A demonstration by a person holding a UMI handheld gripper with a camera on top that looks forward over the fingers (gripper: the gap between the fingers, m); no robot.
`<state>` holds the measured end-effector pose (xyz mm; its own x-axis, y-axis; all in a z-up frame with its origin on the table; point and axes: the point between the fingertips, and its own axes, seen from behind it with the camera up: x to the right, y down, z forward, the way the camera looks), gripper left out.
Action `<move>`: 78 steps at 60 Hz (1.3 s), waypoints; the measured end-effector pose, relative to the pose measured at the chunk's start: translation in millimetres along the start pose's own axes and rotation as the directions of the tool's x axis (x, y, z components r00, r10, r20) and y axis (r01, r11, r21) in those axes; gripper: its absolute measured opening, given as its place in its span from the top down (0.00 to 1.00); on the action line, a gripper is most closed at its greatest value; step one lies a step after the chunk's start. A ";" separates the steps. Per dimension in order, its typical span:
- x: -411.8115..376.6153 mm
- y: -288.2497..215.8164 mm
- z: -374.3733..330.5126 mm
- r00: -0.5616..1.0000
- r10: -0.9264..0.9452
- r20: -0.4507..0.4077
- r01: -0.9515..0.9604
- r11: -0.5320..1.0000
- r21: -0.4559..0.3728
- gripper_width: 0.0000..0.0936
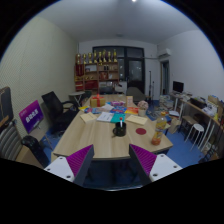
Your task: Pour water
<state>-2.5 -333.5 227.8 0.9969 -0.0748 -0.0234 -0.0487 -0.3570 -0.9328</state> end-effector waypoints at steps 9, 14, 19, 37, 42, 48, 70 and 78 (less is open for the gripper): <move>68.6 19.1 24.4 0.996 -0.045 -0.082 0.044 0.999 -0.021 0.14; 109.5 19.0 55.3 0.992 -0.054 -0.115 0.053 0.999 -0.008 0.14; 158.5 19.1 95.0 0.991 -0.028 -0.134 0.030 0.999 0.019 0.14; 296.2 30.6 279.7 0.985 -0.063 -0.162 0.080 0.992 0.100 0.14; 304.7 29.6 320.1 0.987 -0.053 -0.149 0.074 0.987 0.141 0.13; 308.2 27.7 350.9 0.993 0.029 -0.118 -0.009 0.985 0.172 0.32; 319.8 11.9 361.8 0.990 -0.022 -0.141 0.032 0.997 0.067 0.66; 322.1 -65.5 359.2 0.884 -0.406 -0.234 0.417 0.909 0.000 0.66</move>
<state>343.9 0.3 152.2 0.8863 -0.1391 0.4417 0.3716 -0.3557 -0.8575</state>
